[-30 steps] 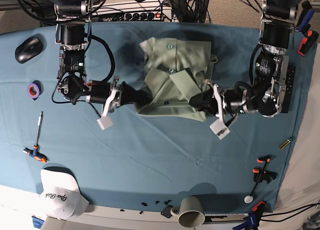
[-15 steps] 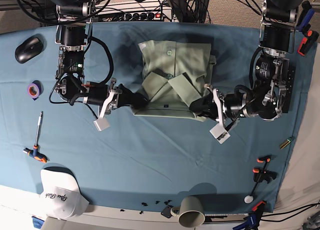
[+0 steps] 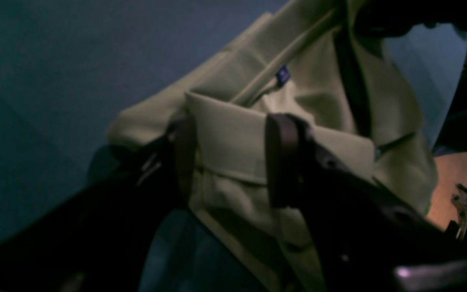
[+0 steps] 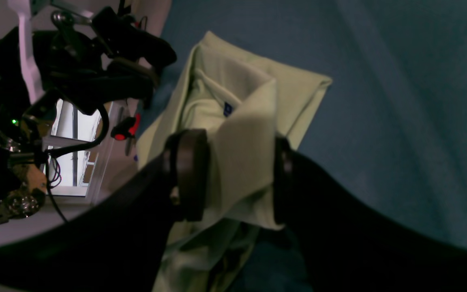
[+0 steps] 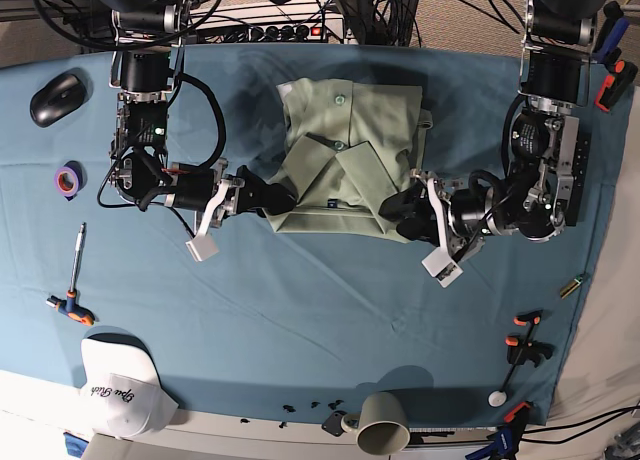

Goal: Fold the T-shirt properly
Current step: 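Open both grippers and pull them away from the shirt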

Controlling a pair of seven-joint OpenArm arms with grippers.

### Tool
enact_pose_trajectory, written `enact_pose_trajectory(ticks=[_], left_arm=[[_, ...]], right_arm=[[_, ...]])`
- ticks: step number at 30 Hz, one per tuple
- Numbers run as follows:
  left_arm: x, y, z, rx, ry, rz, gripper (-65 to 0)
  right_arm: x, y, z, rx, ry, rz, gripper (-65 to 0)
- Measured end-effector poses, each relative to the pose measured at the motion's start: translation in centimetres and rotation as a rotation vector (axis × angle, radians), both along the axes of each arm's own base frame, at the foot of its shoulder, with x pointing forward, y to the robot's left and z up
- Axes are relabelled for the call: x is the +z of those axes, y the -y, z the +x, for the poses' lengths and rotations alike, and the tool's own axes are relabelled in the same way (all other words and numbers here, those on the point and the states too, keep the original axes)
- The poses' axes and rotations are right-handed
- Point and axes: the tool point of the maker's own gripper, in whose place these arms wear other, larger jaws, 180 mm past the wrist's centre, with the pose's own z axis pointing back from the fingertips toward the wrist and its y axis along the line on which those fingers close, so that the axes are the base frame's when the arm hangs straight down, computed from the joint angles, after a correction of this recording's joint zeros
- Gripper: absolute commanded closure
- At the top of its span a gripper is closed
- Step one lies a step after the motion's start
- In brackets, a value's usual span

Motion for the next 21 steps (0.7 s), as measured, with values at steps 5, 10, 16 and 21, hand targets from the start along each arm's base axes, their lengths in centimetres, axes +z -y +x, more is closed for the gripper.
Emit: enact_pose_trajectory(ticks=[5, 10, 16, 21], left_arm=[[-0.1, -0.7, 0.0, 0.003, 0.001, 0.015, -28.3], [0.1, -3.8, 0.7, 0.032, 0.016, 0.077, -28.3], [1.2, -6.9, 0.4, 0.125, -0.05, 0.007, -28.3], [1.5, -8.3, -2.0, 0.139, -0.091, -0.116, -28.3]], right_arm=[[0.5, 1.4, 0.7, -0.06, 0.013, 0.015, -24.2], [1.3, 5.6, 2.0, -0.211, 0.04, 0.025, -24.2], [3.1, 9.2, 2.7, -0.359, 0.088, 0.113, -24.2], [0.9, 9.3, 0.4, -0.367, 0.022, 0.104, -24.2]])
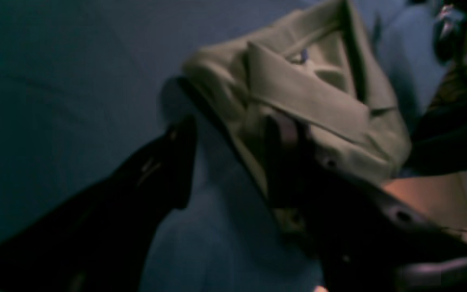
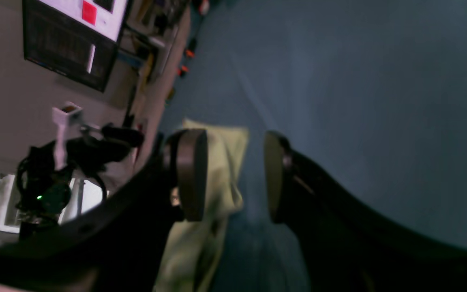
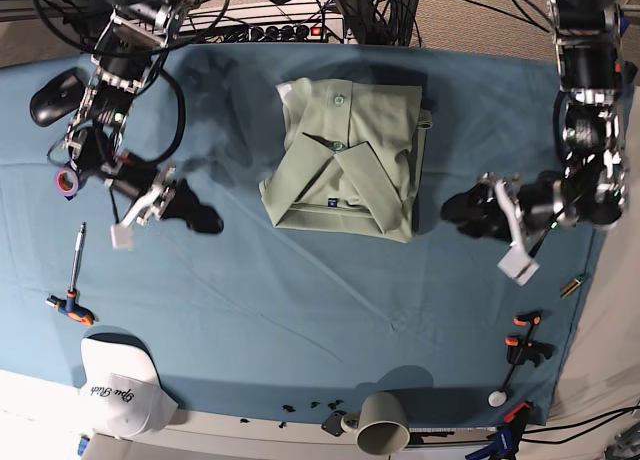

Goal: Fold the T-shirt properly
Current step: 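Open both grippers and pull them away from the shirt, then press the collar edge of the shirt with the right gripper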

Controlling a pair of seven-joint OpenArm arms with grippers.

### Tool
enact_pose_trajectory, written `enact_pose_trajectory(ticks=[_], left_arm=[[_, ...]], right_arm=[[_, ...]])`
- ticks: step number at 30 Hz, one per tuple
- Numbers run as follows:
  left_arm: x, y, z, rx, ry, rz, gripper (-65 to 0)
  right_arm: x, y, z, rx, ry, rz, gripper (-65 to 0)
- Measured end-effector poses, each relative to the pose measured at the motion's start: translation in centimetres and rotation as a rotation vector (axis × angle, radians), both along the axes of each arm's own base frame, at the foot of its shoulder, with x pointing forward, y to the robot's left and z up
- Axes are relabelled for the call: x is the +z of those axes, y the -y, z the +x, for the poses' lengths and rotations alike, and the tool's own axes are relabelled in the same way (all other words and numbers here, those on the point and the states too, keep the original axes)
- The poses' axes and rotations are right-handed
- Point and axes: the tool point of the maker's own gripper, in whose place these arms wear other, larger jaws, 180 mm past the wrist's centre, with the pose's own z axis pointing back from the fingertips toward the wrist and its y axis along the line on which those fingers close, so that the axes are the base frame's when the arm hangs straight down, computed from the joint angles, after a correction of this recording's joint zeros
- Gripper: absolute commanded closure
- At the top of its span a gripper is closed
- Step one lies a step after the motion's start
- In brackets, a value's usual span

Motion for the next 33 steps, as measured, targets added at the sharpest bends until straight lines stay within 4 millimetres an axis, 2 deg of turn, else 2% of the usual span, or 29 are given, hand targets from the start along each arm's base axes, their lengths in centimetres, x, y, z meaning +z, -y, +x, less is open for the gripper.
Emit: enact_pose_trajectory(ticks=[3, 6, 10, 13, 15, 17, 19, 21, 23, 25, 27, 33], left_arm=[[-1.0, -0.4, -2.3, -0.003, -0.047, -0.039, -28.3], [-2.1, -0.5, -4.8, -0.019, -0.1, -0.054, -28.3], [-2.6, 0.2, -7.5, -0.044, -0.142, -0.079, -28.3], [-3.3, 0.5, -9.4, -0.064, -0.164, -0.071, -28.3], [-3.6, 0.7, -10.3, -0.071, -0.18, -0.068, -28.3], [-3.7, 0.8, -10.8, -0.075, -0.187, -0.067, -28.3], [-3.7, 0.8, -11.1, -0.077, -0.191, -0.067, -28.3], [-3.8, 0.8, -11.2, -0.077, -0.194, -0.066, -28.3], [-3.8, 0.8, -11.2, -0.076, -0.194, -0.067, -28.3], [-3.8, 0.9, -11.2, -0.076, -0.194, -0.069, -28.3], [-3.8, 0.9, -11.2, -0.076, -0.195, -0.069, -28.3], [-3.8, 1.1, -11.1, -0.075, -0.193, -0.078, -28.3]], right_arm=[[-1.5, -0.8, -2.1, 0.022, -0.045, 0.017, -24.2], [-1.6, -1.9, -3.9, 0.07, -0.05, -0.02, -24.2], [-0.8, -3.5, -7.5, 0.154, -0.017, -0.115, -24.2], [0.8, -4.4, -10.0, 0.206, 0.034, -0.183, -24.2], [1.7, -5.0, -11.5, 0.229, 0.058, -0.209, -24.2], [1.7, -5.2, -13.1, 0.245, 0.043, -0.229, -24.2], [0.5, -5.1, -14.7, 0.257, -0.008, -0.268, -24.2], [-1.7, -4.5, -16.4, 0.267, -0.093, -0.346, -24.2], [-3.0, -4.9, -17.7, 0.265, -0.146, -0.362, -24.2], [-3.2, -5.9, -18.1, 0.253, -0.156, -0.325, -24.2], [-2.8, -6.7, -17.5, 0.238, -0.137, -0.295, -24.2], [-2.5, -7.7, -17.0, 0.221, -0.124, -0.26, -24.2]])
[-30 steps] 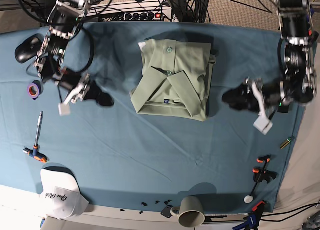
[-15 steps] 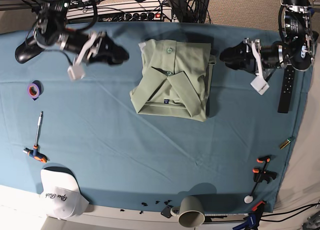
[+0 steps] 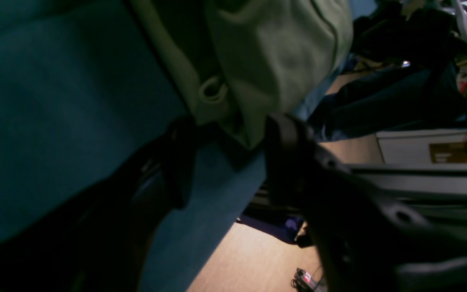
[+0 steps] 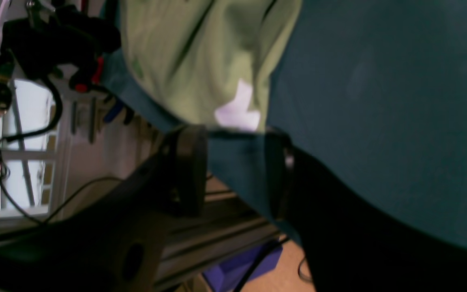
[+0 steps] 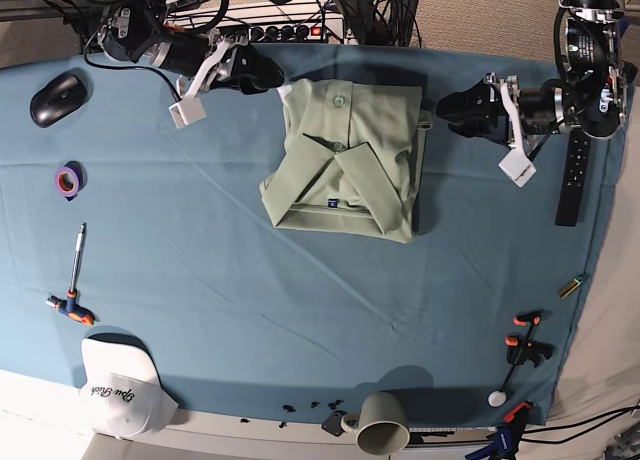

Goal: Fold the T-shirt properly
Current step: 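Press the collar edge of the shirt with the right gripper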

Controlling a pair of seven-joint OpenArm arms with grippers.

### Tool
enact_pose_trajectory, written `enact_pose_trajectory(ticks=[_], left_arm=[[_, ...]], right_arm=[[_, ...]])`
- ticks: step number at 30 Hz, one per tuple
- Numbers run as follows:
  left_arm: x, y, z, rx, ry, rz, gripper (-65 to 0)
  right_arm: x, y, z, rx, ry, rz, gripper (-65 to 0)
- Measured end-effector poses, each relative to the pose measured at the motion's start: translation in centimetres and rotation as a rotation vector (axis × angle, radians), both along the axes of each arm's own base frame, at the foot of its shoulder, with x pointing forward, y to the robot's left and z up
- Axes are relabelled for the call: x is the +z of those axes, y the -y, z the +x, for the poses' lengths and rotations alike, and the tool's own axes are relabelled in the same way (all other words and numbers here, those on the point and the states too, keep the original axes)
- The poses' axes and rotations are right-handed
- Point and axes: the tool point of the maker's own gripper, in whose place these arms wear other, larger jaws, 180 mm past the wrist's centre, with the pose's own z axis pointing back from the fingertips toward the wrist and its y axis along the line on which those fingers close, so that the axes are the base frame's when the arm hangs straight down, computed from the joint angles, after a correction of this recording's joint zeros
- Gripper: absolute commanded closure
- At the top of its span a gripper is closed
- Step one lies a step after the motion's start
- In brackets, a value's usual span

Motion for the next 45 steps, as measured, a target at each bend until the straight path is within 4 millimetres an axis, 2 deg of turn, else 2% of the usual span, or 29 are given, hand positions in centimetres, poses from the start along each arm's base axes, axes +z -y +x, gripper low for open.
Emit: enact_pose_trajectory(ticks=[7, 14, 19, 23, 29, 32, 38, 45], left_arm=[[0.0, 0.0, 0.0, 0.0, 0.0, 0.001, -28.3], [0.0, 0.0, 0.0, -0.001, 0.0, 0.001, -28.3], [0.0, 0.0, 0.0, 0.0, -0.001, 0.001, -28.3], [-0.1, 0.0, -0.2, -0.001, -0.005, 0.001, -28.3], [-0.9, 0.0, -1.7, -0.003, -0.048, 0.003, -28.3], [-1.3, 0.0, -2.3, -0.003, -0.064, 0.004, -28.3], [-1.2, 0.0, -2.3, -0.002, -0.065, 0.0, -28.3], [-1.2, 0.0, -2.3, -0.002, -0.065, 0.001, -28.3]], right_arm=[[1.3, 0.0, 2.8, 0.001, 0.077, 0.001, -24.2], [1.5, -0.1, 3.2, 0.002, 0.089, 0.001, -24.2], [1.5, -3.0, 2.5, 0.097, 0.082, 0.036, -24.2], [0.5, -4.6, 1.6, 0.169, 0.053, -0.006, -24.2], [0.1, -4.4, 1.5, 0.176, 0.045, -0.032, -24.2], [-1.3, -3.5, 1.3, 0.184, 0.018, -0.121, -24.2], [-2.3, -2.0, 2.6, 0.103, 0.026, -0.223, -24.1], [-2.4, -2.0, 2.6, 0.077, 0.004, -0.211, -24.0]])
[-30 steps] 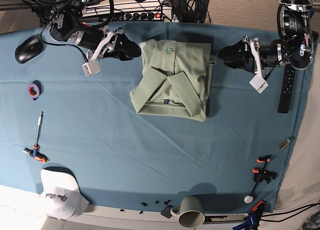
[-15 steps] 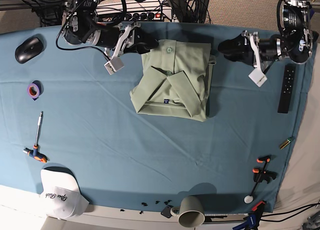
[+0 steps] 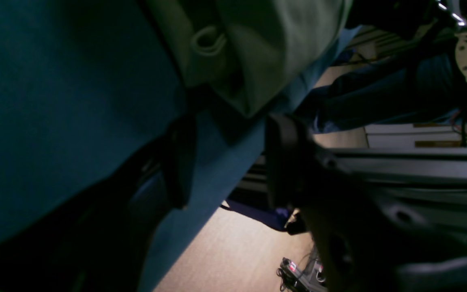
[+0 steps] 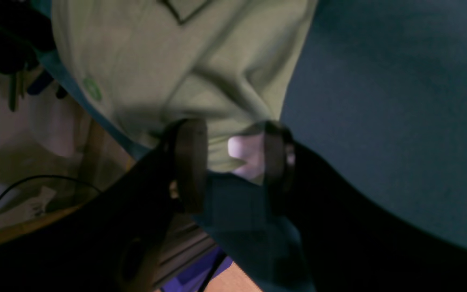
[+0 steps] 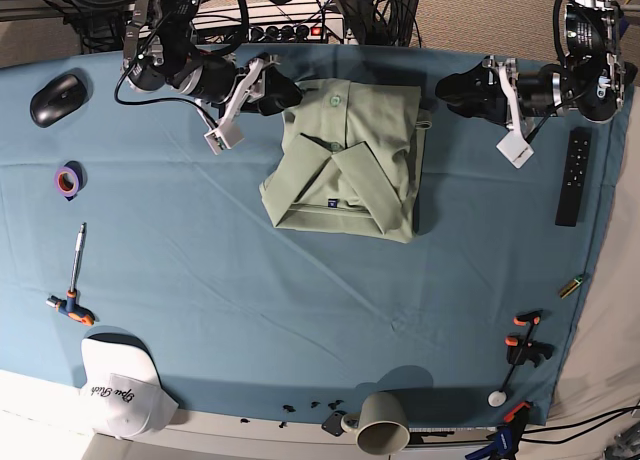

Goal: Fold the T-shirt properly
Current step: 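Press the collar edge of the shirt with the right gripper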

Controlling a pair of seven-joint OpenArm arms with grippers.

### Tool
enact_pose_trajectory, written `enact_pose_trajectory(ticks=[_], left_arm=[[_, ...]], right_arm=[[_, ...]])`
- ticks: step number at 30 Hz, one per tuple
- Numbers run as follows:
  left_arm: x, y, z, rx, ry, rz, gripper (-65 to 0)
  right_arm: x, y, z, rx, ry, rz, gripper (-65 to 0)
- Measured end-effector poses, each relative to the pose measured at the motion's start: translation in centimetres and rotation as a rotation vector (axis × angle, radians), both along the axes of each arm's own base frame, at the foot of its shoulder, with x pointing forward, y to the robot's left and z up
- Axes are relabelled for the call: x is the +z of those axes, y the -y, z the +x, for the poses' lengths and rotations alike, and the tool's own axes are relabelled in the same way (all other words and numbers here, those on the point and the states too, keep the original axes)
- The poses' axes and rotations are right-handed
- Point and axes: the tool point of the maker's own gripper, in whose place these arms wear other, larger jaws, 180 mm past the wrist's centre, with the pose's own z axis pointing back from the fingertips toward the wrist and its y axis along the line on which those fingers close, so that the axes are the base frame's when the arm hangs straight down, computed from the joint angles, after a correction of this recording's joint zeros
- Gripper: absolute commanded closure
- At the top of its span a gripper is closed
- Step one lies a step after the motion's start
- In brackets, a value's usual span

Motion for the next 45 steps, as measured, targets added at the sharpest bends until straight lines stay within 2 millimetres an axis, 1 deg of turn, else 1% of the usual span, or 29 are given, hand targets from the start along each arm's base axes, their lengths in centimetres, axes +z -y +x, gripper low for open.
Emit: enact_pose_trajectory(ticks=[2, 4, 6, 7, 10, 11, 13, 15, 16, 17, 19, 22, 26, 27, 28, 31, 33, 36, 39, 41, 45], left_arm=[[0.0, 0.0, 0.0, 0.0, 0.0, 0.0, -28.3], [0.0, 0.0, 0.0, 0.0, 0.001, 0.0, -28.3], [0.0, 0.0, 0.0, 0.0, 0.0, -0.001, -28.3], [0.0, 0.0, 0.0, 0.0, 0.0, -0.001, -28.3], [0.0, 0.0, 0.0, 0.0, 0.0, 0.0, -28.3], [0.0, 0.0, 0.0, 0.0, 0.0, 0.0, -28.3], [0.0, 0.0, 0.0, 0.0, -0.001, -0.001, -28.3], [0.0, 0.0, 0.0, 0.0, 0.0, -0.001, -28.3], [0.0, 0.0, 0.0, 0.0, 0.0, -0.001, -28.3], [0.0, 0.0, 0.0, 0.0, -0.001, -0.001, -28.3], [0.0, 0.0, 0.0, 0.001, 0.0, -0.001, -28.3], [0.0, 0.0, 0.0, 0.003, 0.001, -0.002, -28.3], [0.0, 0.0, 0.0, 0.002, 0.001, -0.003, -28.3], [0.0, 0.0, 0.0, 0.003, 0.001, -0.003, -28.3], [0.0, 0.0, 0.0, 0.003, 0.001, -0.003, -28.3], [0.0, 0.1, 0.0, 0.003, 0.001, -0.004, -28.3], [0.0, 0.1, 0.0, 0.003, 0.001, -0.004, -28.3], [0.0, 0.1, 0.0, 0.003, 0.001, -0.005, -28.3], [0.0, 0.1, 0.0, 0.003, 0.001, -0.005, -28.3], [0.0, 0.1, 0.0, 0.003, 0.001, -0.005, -28.3], [0.0, 0.1, 0.0, 0.003, 0.001, -0.005, -28.3]], right_arm=[[0.4, -0.8, -0.4, -0.008, -0.006, 0.054, -24.0], [0.9, -1.8, -1.3, 0.03, 0.002, 0.079, -24.0], [1.9, -2.8, -1.7, 0.05, 0.021, 0.1, -24.0], [2.6, -3.1, -1.5, 0.055, 0.047, 0.106, -24.0], [5.2, -3.5, -0.6, 0.059, 0.142, 0.105, -24.0], [5.7, -3.4, -0.7, 0.061, 0.159, 0.093, -24.0], [5.8, -3.0, -1.2, 0.068, 0.164, 0.049, -24.0], [6.4, -3.0, -1.3, 0.07, 0.181, 0.042, -24.0], [6.9, -3.0, -1.0, 0.064, 0.203, 0.05, -23.0], [7.3, -3.1, -0.6, 0.053, 0.23, 0.062, -17.8], [7.7, -3.2, -0.2, 0.051, 0.258, 0.071, 0.0], [8.0, -3.2, 0.2, 0.042, 0.277, 0.076, 0.0], [9.3, -3.2, 1.8, 0.019, 0.346, 0.102, 0.0], [9.3, -3.2, 2.0, 0.013, 0.347, 0.108, 0.0], [8.7, -3.2, 2.1, 0.006, 0.334, 0.113, 0.0], [5.9, -3.5, 2.4, -0.022, 0.243, 0.149, 0.0], [4.7, -4.0, 2.6, -0.04, 0.196, 0.199, 0.0], [2.6, -4.1, 2.5, -0.046, 0.124, 0.212, 0.0], [1.2, -3.6, 2.5, -0.032, 0.099, 0.139, 0.0], [0.7, -3.2, 2.6, -0.028, 0.097, 0.099, 0.0], [-0.2, -2.2, 2.7, -0.075, 0.057, 0.038, 0.0]])
